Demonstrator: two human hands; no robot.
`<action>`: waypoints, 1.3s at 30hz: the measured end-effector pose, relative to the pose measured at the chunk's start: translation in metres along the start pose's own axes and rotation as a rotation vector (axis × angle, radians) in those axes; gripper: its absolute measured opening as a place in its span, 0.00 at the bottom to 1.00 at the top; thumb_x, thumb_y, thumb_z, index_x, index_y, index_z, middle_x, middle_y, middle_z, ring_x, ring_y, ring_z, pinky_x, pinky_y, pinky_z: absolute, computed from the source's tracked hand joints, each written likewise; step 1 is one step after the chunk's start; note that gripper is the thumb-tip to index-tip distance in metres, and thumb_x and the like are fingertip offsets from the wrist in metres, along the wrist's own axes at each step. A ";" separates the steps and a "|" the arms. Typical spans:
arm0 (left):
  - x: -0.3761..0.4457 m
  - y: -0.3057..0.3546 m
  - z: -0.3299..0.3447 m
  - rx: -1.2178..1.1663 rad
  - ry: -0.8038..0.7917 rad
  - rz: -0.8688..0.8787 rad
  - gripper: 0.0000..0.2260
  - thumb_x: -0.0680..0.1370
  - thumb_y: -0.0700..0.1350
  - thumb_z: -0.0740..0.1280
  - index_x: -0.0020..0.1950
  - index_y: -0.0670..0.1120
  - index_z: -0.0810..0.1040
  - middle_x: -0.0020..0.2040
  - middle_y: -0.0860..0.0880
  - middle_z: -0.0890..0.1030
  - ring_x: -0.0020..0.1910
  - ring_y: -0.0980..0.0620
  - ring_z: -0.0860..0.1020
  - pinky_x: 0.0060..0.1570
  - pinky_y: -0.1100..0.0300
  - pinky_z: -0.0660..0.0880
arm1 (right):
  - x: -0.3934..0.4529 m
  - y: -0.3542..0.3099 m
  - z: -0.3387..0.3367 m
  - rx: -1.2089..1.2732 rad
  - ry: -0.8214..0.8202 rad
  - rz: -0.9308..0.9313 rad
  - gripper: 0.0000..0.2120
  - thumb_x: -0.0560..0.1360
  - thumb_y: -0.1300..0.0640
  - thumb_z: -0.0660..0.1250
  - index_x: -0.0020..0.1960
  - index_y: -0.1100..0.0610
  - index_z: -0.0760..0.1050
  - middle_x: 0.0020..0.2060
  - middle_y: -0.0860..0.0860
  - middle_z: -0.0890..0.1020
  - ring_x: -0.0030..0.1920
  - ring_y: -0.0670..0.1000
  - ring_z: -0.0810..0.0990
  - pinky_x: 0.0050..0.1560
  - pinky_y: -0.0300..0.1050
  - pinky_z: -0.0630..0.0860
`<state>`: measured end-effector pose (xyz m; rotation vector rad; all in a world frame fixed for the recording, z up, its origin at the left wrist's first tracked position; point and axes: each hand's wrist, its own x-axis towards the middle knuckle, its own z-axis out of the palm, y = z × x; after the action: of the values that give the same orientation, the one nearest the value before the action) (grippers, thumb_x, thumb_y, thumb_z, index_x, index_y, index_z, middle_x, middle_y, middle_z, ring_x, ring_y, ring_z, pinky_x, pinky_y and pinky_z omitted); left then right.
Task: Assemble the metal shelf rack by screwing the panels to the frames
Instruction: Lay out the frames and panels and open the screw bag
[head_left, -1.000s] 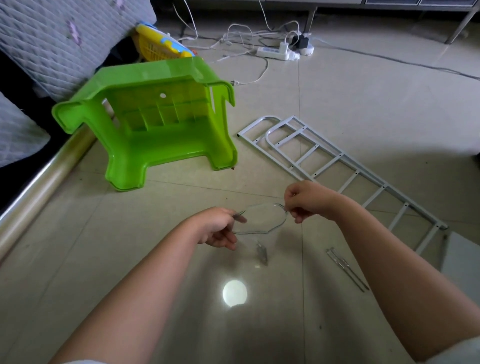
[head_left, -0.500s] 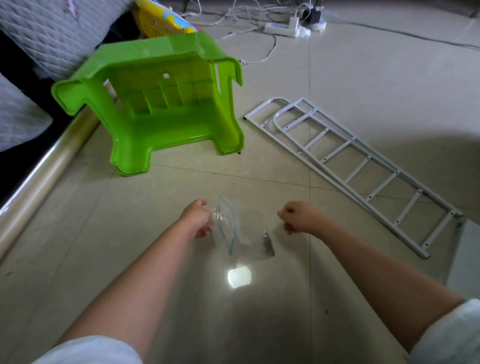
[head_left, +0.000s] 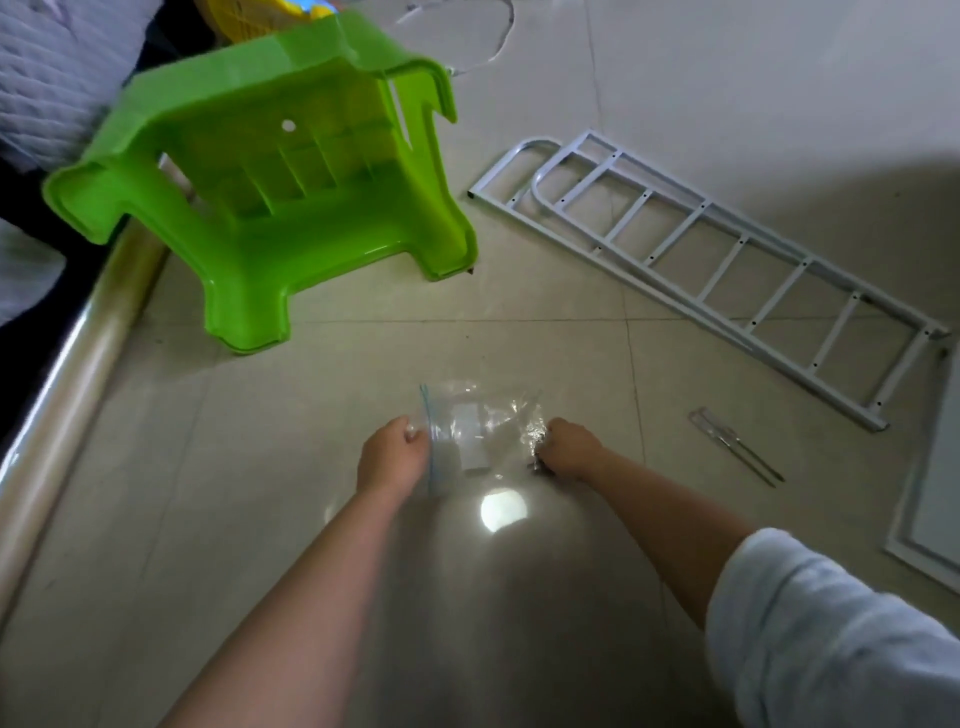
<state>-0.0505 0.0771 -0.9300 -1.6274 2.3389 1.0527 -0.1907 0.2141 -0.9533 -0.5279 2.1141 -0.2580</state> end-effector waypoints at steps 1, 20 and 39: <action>0.001 -0.003 0.002 0.016 -0.025 0.014 0.12 0.77 0.40 0.61 0.33 0.46 0.67 0.49 0.35 0.79 0.48 0.39 0.77 0.38 0.57 0.64 | 0.002 -0.002 0.004 0.008 0.031 -0.001 0.17 0.79 0.58 0.58 0.64 0.66 0.69 0.62 0.62 0.72 0.63 0.58 0.71 0.58 0.43 0.68; 0.022 0.020 0.055 -0.114 -0.167 0.044 0.11 0.76 0.36 0.60 0.55 0.38 0.76 0.53 0.37 0.79 0.53 0.41 0.79 0.54 0.54 0.75 | -0.005 0.050 -0.071 0.303 -0.015 0.090 0.12 0.77 0.66 0.57 0.36 0.58 0.67 0.38 0.56 0.75 0.32 0.50 0.75 0.32 0.41 0.73; -0.031 0.117 0.141 0.219 -0.703 0.255 0.22 0.76 0.43 0.66 0.66 0.34 0.66 0.65 0.37 0.72 0.63 0.41 0.72 0.54 0.56 0.70 | -0.047 0.075 -0.184 0.035 0.052 0.092 0.10 0.74 0.69 0.59 0.35 0.61 0.70 0.30 0.56 0.78 0.31 0.52 0.77 0.37 0.44 0.77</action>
<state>-0.1785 0.2069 -0.9670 -0.7215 2.0888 1.1219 -0.3403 0.2994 -0.8437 -0.4057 2.1738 -0.2580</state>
